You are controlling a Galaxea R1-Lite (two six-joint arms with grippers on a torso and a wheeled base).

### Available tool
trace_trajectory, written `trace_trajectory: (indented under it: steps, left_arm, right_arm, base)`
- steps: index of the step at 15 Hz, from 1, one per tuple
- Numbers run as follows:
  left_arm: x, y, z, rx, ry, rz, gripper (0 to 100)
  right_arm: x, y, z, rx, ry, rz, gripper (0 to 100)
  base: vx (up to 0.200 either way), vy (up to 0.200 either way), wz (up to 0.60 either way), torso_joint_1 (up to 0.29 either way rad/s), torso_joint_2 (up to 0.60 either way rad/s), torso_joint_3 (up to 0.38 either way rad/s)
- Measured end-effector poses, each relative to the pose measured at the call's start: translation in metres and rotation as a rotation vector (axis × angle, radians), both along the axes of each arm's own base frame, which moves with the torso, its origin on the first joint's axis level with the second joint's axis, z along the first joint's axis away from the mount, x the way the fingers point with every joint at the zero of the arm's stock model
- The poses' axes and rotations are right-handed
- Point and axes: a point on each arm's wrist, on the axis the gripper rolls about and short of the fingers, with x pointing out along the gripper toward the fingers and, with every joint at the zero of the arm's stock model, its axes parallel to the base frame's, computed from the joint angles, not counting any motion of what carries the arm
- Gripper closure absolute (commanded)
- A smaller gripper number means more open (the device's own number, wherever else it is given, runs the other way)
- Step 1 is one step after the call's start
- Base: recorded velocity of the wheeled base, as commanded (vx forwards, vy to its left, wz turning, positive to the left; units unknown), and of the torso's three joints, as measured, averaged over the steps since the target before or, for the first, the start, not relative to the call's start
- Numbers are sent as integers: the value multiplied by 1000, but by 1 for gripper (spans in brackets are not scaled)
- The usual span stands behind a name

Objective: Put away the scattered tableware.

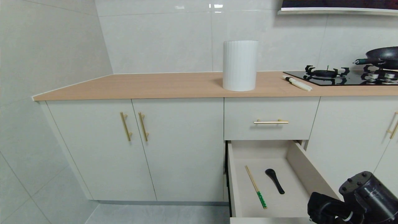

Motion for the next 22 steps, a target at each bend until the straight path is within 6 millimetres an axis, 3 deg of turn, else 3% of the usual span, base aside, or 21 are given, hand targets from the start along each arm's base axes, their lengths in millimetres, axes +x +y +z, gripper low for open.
trace_trajectory:
  steps: [4, 10, 22]
  left_arm:
    - [0, 0, 0, 0, 0, 0, 0]
    - [0, 0, 0, 0, 0, 0, 0]
    - [0, 0, 0, 0, 0, 0, 0]
  right_arm:
    - [4, 1, -10, -29, 37, -9, 0]
    - [41, 0, -25, -25, 59, -167, 0]
    - [106, 23, -45, 42, 17, -602, 0]
  base:
    - [0, 0, 0, 0, 0, 0]
    - [0, 0, 0, 0, 0, 0]
    - [0, 0, 0, 0, 0, 0]
